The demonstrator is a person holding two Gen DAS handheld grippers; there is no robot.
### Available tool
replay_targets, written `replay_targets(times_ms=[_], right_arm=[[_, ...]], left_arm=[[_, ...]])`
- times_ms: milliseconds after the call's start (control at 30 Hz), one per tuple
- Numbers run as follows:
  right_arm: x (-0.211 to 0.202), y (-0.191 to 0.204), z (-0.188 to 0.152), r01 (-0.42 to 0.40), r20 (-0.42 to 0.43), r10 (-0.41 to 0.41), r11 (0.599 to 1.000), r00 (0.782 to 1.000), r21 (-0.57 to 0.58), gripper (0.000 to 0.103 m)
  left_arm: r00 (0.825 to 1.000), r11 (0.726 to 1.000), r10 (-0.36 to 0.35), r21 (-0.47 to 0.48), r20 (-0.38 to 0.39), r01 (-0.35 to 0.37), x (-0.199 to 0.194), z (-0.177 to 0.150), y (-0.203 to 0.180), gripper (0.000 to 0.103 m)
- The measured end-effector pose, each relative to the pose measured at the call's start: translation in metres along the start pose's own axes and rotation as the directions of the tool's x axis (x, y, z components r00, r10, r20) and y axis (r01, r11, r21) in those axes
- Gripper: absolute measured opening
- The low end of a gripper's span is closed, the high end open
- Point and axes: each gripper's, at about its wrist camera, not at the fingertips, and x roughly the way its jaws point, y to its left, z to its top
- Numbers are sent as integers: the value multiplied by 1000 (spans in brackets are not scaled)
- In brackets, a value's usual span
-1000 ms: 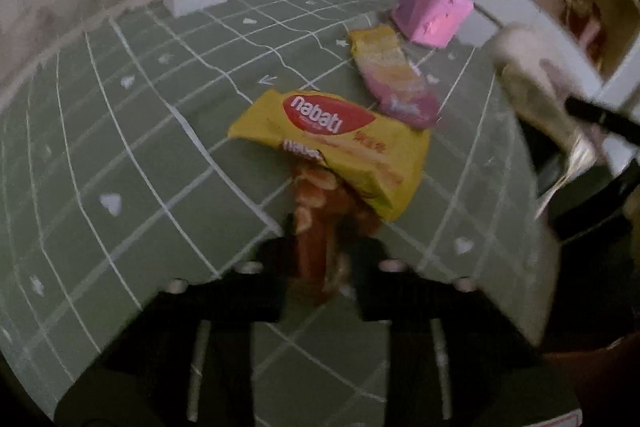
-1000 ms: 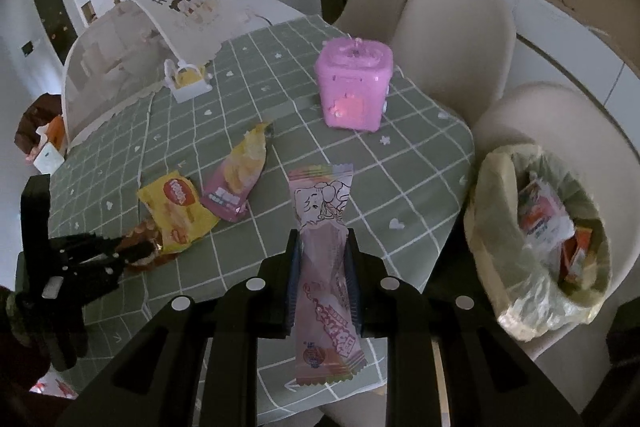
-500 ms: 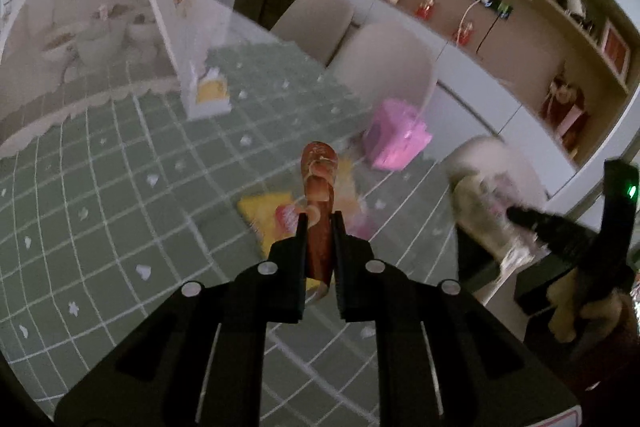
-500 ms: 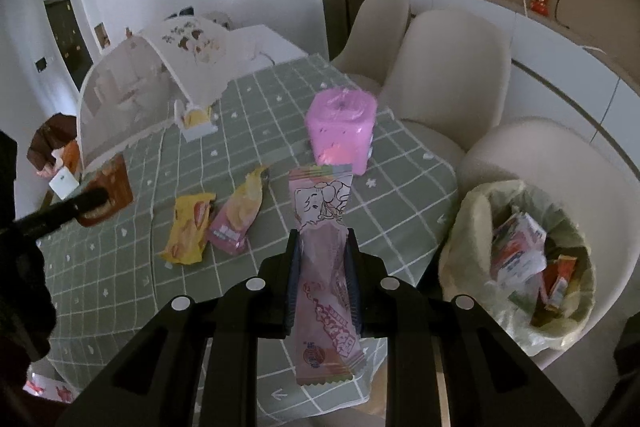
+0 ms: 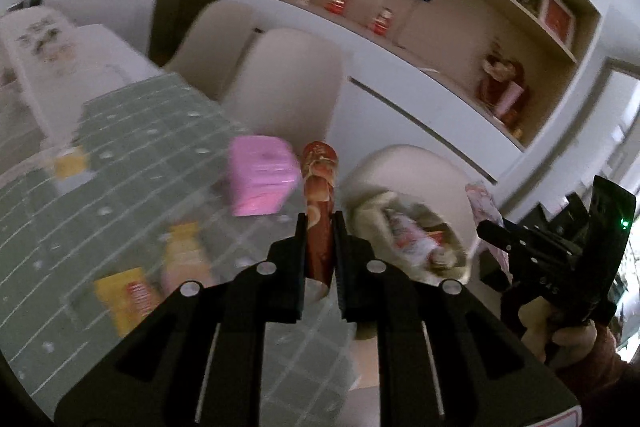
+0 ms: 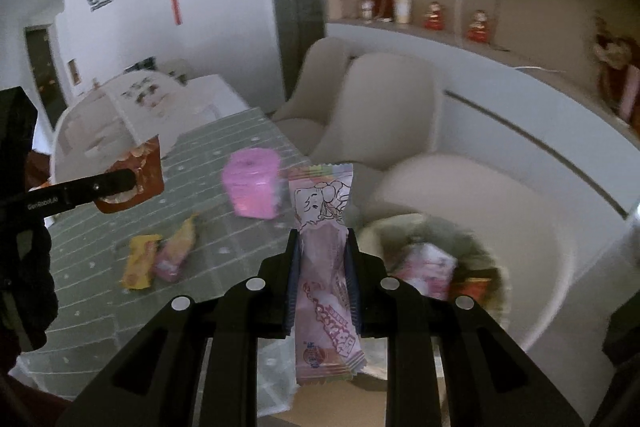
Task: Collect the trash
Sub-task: 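Carry both items over the trash bag and open both tools to drop them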
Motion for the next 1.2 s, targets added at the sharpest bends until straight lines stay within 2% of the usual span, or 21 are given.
replay_targets(times_ms=[200, 333, 433, 567, 633, 733, 800, 900, 967, 1067, 1200], right_arm=[[-26, -69, -2, 94, 28, -97, 993, 995, 68, 21], [-37, -113, -7, 137, 26, -141, 985, 990, 108, 21], [-41, -143, -11, 156, 14, -159, 979, 987, 132, 21], [-42, -166, -16, 170, 7, -173, 976, 985, 132, 21], [-39, -173, -18, 173, 0, -174, 977, 985, 128, 21], [-32, -186, -24, 170, -19, -169, 977, 985, 126, 21], [-27, -189, -27, 164, -30, -161, 978, 987, 129, 21], [-16, -192, -32, 138, -46, -133, 982, 990, 132, 21], [-7, -192, -34, 119, -55, -112, 984, 992, 136, 21], [11, -190, -34, 76, -73, -66, 986, 995, 151, 21], [37, -175, -29, 20, -89, -6, 988, 996, 153, 21]], left_arm=[[990, 991, -115, 53, -82, 119, 64, 12, -65, 13], [969, 984, -162, 41, -185, 173, 120, 8, -98, 14], [955, 985, -153, 42, -252, 169, 163, -1, -120, 14], [947, 986, -130, 60, -294, 153, 207, -11, -141, 15], [944, 987, -133, 48, -300, 155, 223, -14, -146, 19], [929, 986, -147, 24, -340, 165, 246, -18, -151, 25], [924, 989, -125, 22, -362, 143, 255, -22, -149, 37], [928, 996, -76, 19, -364, 89, 256, -30, -146, 42], [933, 997, -74, -1, -353, 79, 247, -31, -139, 45], [947, 998, -61, 6, -314, 66, 227, -29, -132, 51], [969, 999, -45, -9, -244, 44, 188, -19, -120, 53]])
